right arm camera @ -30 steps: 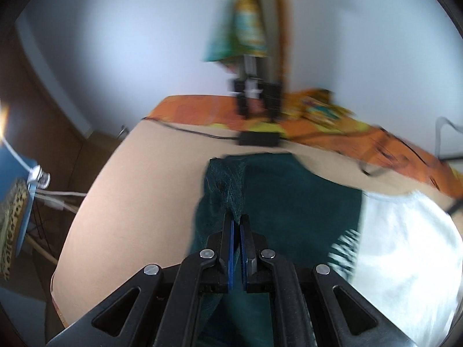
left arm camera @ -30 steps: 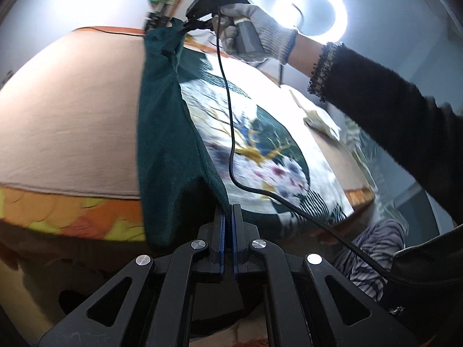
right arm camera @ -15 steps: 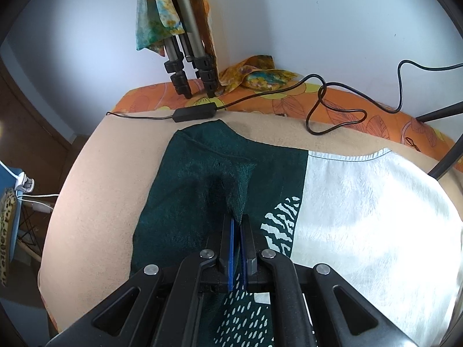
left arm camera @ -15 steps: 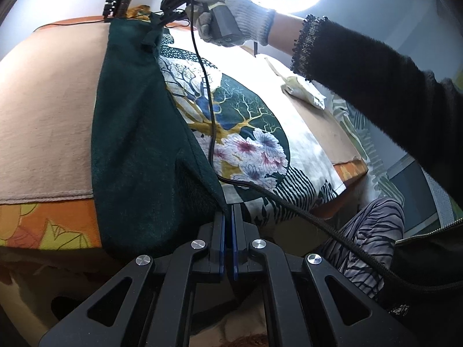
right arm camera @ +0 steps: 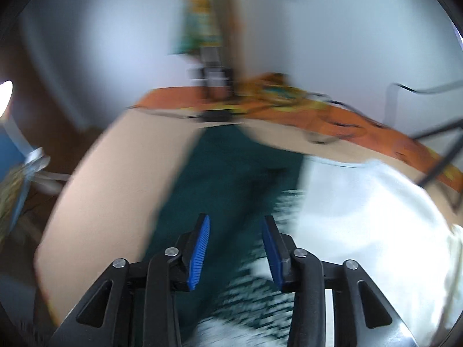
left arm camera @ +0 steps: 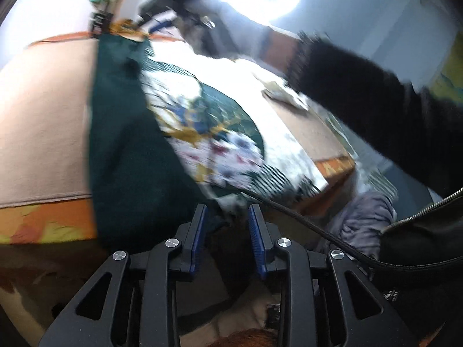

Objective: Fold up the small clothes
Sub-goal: 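Lift the green side with both grippers and fold it over the print, then open both grippers and release the folded green side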

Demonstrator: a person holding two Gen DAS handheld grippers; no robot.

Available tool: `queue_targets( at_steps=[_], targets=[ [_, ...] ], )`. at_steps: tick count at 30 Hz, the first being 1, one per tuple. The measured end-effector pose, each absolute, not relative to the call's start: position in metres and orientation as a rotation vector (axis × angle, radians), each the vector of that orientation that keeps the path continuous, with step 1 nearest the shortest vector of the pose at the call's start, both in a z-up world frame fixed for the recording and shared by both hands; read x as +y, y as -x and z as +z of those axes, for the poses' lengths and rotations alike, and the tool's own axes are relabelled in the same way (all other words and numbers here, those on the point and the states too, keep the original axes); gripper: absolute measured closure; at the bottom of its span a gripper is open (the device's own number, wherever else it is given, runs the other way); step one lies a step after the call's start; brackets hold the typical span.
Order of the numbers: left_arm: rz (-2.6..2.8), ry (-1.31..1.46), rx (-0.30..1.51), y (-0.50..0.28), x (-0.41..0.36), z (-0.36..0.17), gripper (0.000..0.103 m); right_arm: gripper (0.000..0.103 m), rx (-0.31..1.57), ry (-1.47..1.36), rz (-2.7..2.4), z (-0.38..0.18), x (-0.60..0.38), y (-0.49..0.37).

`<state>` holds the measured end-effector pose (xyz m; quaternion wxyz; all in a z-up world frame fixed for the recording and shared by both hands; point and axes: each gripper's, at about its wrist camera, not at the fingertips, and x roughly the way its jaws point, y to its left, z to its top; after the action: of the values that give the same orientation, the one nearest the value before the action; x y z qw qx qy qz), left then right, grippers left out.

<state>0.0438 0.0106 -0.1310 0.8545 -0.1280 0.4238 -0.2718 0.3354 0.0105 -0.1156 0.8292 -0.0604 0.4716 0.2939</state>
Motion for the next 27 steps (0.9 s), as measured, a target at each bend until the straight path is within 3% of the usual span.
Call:
queue_targets(
  at_steps=[6, 13, 27],
  targets=[
    [-0.438, 0.301, 0.96, -0.058, 0.036, -0.152, 0.076, 0.07, 1.123, 0.153, 0.721, -0.15, 0.046, -0.316],
    [-0.433, 0.24, 0.978, -0.059, 0.031, -0.162, 0.076, 0.069, 1.209, 0.179, 0.591, -0.165, 0.011, -0.316],
    [-0.465, 0.182, 0.855, -0.048, 0.007, -0.124, 0.076, 0.064, 1.024, -0.053, 0.491, -0.091, -0.148, -0.268]
  ],
)
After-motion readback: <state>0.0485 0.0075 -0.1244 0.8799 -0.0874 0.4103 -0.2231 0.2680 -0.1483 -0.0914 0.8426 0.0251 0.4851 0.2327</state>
